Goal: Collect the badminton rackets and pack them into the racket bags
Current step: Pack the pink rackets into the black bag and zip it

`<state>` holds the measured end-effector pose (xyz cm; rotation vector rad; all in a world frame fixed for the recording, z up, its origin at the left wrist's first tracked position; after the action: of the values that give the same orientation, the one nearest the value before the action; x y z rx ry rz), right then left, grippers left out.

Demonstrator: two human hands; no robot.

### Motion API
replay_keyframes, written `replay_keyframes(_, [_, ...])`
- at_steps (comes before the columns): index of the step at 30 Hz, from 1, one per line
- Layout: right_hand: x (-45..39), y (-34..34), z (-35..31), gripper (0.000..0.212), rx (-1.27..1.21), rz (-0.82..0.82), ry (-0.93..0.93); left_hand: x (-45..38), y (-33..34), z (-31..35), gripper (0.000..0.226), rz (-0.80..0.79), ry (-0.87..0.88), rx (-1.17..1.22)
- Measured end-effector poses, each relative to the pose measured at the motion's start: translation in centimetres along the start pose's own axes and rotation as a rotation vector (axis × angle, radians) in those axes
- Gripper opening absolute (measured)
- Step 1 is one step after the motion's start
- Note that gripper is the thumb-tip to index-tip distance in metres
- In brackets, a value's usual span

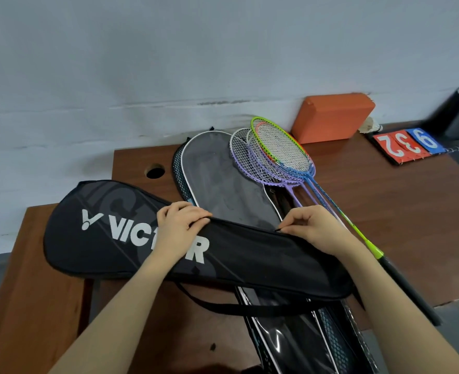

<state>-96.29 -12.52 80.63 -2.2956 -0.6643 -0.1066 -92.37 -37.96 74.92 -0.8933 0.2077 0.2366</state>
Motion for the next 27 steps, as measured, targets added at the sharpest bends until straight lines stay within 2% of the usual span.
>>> replay_keyframes(3, [0.4,0.1,0.1,0.012,-0.023,0.050,-0.011,0.4,0.4,1.7,0.022,-0.023,0.006,-0.001])
replay_keyframes(7, [0.9,0.3,-0.3,0.010,-0.065,0.092,-0.047,2.1,2.9,8.8,0.033,-0.143,0.255,0.042])
replay_keyframes(14, [2.5,-0.3,1.6,0.008,-0.083,-0.003,-0.060,3.1,4.1,9.7,0.022,-0.046,0.052,0.167])
replay_keyframes(17, [3.7,-3.2,4.2,0.015,-0.228,0.062,-0.012,2.2,3.8,9.2,0.006,-0.006,-0.052,0.194])
replay_keyframes(20, [4.6,-4.9,6.4,0.021,-0.272,0.118,-0.012,1.6,4.1,9.1,0.009,-0.002,-0.118,0.181])
replay_keyframes(27, [6.9,-5.0,8.8,0.031,-0.210,0.260,-0.090,2.1,5.7,9.5,0.010,0.019,-0.197,0.147])
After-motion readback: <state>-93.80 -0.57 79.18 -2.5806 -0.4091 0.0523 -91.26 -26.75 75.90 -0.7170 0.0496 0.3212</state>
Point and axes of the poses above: each hand's wrist, its own x-axis away from the middle knuckle, its own y-axis out of the palm, z = x × y, the point moved 7 cm from there along -x, towards the middle knuckle, and after that the axes turned 3 degrees about x, right-handed, at the moved point
